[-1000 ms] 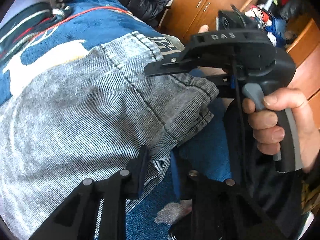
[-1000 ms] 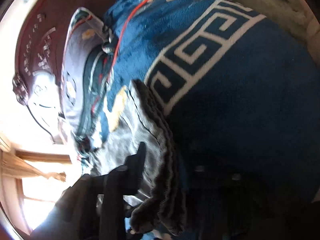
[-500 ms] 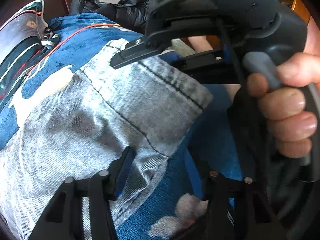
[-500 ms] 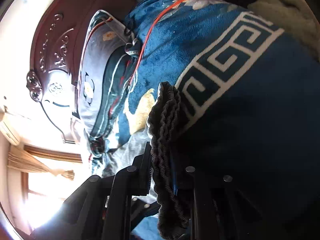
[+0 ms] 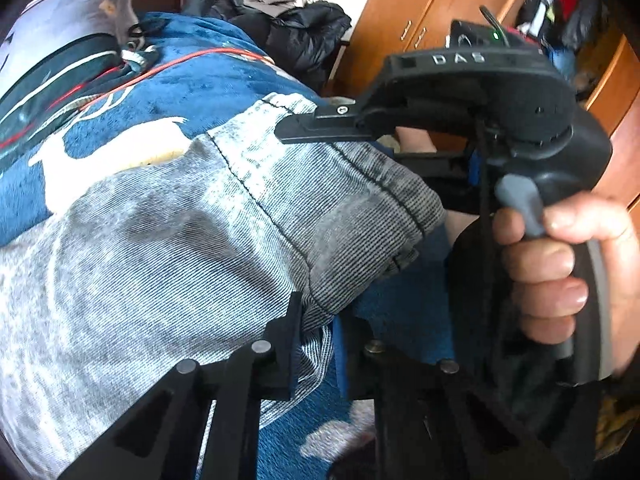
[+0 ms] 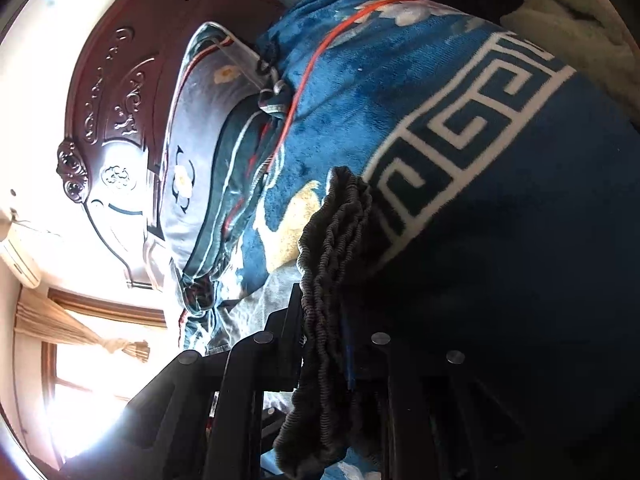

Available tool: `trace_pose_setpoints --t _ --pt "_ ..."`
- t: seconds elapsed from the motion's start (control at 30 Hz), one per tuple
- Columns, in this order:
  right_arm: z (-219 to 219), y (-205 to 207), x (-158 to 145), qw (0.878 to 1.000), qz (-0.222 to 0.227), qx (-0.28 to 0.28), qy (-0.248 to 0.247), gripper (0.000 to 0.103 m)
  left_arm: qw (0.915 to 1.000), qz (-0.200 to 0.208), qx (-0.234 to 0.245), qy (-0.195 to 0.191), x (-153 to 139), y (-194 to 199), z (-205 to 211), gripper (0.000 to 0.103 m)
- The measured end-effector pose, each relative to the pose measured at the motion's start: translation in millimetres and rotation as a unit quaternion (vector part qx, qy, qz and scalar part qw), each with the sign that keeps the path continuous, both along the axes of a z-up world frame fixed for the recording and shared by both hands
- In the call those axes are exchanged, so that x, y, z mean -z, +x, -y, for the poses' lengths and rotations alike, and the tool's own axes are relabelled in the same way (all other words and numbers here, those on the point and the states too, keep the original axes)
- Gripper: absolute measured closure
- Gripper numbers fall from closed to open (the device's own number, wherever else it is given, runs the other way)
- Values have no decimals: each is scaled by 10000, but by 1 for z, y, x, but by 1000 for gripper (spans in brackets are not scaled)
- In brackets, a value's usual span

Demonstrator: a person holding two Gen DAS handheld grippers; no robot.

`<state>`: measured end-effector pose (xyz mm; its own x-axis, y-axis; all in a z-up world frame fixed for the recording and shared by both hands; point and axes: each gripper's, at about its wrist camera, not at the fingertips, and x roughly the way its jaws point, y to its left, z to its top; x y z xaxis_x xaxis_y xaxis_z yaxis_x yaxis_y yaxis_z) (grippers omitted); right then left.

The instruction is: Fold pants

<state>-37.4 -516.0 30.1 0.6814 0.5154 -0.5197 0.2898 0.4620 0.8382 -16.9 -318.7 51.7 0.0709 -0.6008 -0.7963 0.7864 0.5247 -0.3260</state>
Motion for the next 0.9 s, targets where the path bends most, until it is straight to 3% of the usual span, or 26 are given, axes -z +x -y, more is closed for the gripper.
trace_pose_setpoints --t 0.5,0.9 --pt "-46 22 -46 9968 274 -385 -645 89 9955 -414 -472 -715 -25 9 -39 88" --pt "-88 46 -72 9912 312 -812 -998 89 9902 -442 -801 -1060 -41 13 -81 88"
